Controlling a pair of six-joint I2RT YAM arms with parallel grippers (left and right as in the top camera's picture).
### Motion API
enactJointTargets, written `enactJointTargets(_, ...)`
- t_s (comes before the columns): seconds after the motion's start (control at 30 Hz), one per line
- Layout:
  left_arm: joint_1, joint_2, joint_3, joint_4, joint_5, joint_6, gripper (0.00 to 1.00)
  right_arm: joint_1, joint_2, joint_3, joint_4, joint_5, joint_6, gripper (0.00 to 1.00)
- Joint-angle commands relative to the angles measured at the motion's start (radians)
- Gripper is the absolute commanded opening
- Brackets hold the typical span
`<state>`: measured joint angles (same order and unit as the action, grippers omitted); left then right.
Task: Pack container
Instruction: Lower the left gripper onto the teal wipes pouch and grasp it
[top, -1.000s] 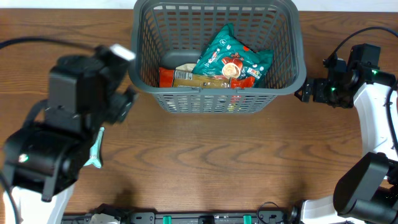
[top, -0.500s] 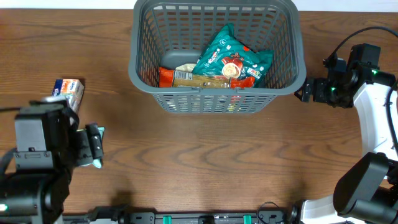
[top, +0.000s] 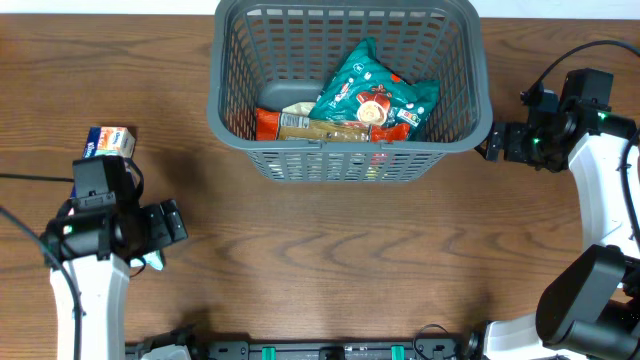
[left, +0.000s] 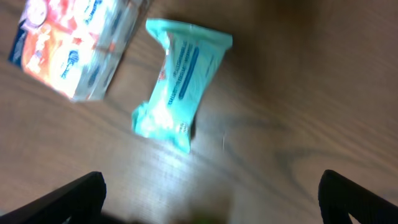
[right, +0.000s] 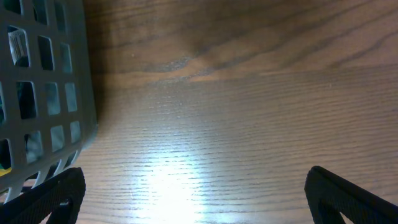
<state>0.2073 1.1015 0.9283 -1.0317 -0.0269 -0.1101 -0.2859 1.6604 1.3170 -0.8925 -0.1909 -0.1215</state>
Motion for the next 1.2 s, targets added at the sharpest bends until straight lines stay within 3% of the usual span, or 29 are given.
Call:
enactJointTargets(0.0, 0.012, 0.057, -0.019, 0.058, 0.018, -0.019, 0.99, -0.007, -0.007, 0.002, 0.007, -0.026, -0.014, 0.99)
enactJointTargets(0.1, 0.012, 0.142, -0.02, 0.118, 0.015, 0.034, 0.99, -0.007, -0.007, 0.002, 0.019, -0.027, -0.014, 0.99)
enactJointTargets(0.37, 0.013, 0.347, -0.02, 0.222, -0.064, 0.315, 0.99, -0.007, -0.007, 0.002, 0.029, -0.027, -0.007, 0.99)
enactJointTargets(1.17, 0.136, 0.405, -0.044, 0.294, -0.025, 0.293, 0.99, -0.007, -0.007, 0.002, -0.031, -0.026, -0.003, 0.99)
